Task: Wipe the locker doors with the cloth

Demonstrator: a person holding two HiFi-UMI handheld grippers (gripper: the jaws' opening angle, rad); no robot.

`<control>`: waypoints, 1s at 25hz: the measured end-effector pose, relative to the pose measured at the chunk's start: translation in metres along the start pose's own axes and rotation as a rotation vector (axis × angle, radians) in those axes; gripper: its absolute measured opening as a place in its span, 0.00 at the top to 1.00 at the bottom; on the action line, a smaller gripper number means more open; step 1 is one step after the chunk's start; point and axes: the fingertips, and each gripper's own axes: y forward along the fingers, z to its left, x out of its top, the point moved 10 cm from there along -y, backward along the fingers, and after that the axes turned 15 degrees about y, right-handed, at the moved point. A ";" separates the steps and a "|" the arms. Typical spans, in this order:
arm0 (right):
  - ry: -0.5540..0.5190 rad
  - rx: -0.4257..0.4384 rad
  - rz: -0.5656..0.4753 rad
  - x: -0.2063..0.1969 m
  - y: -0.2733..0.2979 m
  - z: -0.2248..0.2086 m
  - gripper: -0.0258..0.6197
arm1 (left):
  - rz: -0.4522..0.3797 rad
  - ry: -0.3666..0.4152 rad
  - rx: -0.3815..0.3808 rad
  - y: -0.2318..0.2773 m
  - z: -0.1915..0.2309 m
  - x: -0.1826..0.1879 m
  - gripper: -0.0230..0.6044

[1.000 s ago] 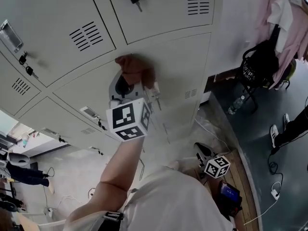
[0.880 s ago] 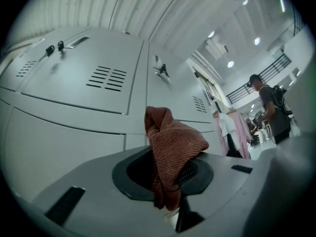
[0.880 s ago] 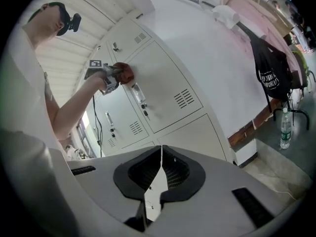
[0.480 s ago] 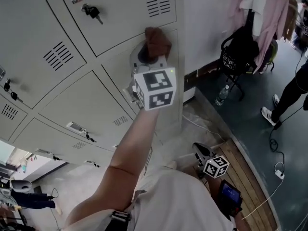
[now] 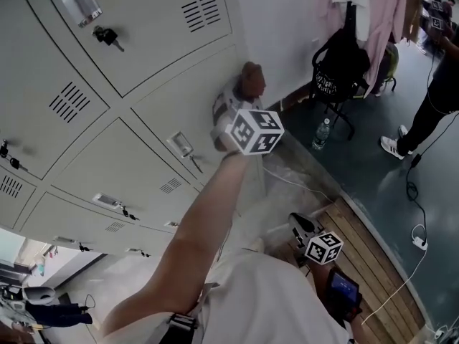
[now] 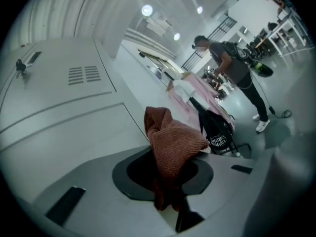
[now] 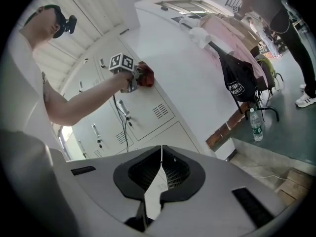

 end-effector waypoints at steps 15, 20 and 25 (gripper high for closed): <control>-0.068 0.073 0.017 0.003 -0.005 0.017 0.93 | -0.145 -0.250 -0.357 -0.119 -0.086 -0.097 0.84; -0.086 0.153 0.005 -0.002 -0.002 0.034 0.93 | -0.062 -0.367 -0.418 -0.186 -0.101 -0.142 0.84; -0.103 0.183 0.027 -0.014 0.000 0.048 0.93 | 0.029 -0.422 -0.419 -0.261 -0.112 -0.199 0.84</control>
